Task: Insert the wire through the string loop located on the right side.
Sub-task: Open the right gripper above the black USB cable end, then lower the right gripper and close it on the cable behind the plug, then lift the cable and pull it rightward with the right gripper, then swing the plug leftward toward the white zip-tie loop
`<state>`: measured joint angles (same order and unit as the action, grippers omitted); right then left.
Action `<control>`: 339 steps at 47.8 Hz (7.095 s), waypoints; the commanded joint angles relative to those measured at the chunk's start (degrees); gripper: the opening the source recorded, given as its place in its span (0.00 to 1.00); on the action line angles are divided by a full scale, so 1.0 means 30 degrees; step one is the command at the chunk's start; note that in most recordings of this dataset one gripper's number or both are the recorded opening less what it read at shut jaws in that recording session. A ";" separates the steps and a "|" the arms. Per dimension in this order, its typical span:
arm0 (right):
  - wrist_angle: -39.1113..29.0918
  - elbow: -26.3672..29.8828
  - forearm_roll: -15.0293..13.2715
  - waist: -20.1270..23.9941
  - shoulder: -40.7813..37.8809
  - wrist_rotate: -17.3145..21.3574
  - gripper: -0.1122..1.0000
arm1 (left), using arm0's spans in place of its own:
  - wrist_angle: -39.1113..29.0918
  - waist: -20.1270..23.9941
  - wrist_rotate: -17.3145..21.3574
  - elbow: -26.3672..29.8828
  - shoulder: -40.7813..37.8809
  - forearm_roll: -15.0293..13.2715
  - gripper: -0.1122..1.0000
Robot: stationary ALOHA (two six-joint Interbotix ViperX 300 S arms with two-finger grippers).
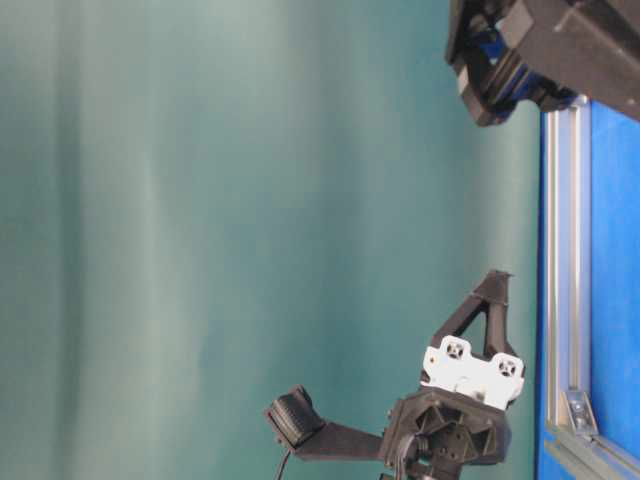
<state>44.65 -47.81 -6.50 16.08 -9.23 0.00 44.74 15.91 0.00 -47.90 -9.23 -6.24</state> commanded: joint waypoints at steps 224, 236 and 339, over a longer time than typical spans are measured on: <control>-0.5039 0.2637 0.3252 0.0000 -0.0059 0.1523 0.06 | -0.0381 -0.0088 0.0088 0.0146 0.0732 0.0439 0.12; -0.5068 0.2490 0.3252 0.0000 0.0000 0.1523 0.06 | -0.0381 -0.0088 0.0088 0.0117 0.0732 0.0439 0.12; -0.8438 -1.0898 0.4775 -0.2432 1.3594 0.1611 0.06 | -0.0381 -0.0088 0.0088 0.0029 0.0762 0.0498 0.12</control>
<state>18.90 -80.95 7.65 9.58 31.46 5.01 43.33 15.73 0.18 -48.25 -8.79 -4.92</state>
